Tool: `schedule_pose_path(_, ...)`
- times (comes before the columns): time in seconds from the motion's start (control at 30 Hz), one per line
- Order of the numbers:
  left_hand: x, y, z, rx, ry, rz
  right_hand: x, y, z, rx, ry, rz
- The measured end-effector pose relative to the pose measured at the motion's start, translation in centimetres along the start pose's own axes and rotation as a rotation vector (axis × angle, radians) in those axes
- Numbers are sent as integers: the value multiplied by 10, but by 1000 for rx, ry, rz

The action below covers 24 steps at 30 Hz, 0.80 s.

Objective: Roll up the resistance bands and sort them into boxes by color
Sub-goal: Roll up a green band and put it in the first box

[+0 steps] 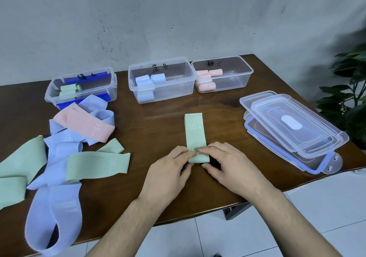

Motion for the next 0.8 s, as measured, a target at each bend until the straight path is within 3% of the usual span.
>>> schedule_pose_path(0.5,36,6,22,22,82,-104,45,-6,-14,30,-116,106)
schedule_pose_path(0.8,29,6,19,29,52,-136,43,-9,-15,6,-85,141)
Point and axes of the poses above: each hand's wrist, its own x-axis away from the middle knuckle, its own y-axis out of the palm, z = x × y, the point moved 8 cm from there along -x, towards the middle knuckle, and after that the axes turned 15 degrees about x, right-handed, at the moved point
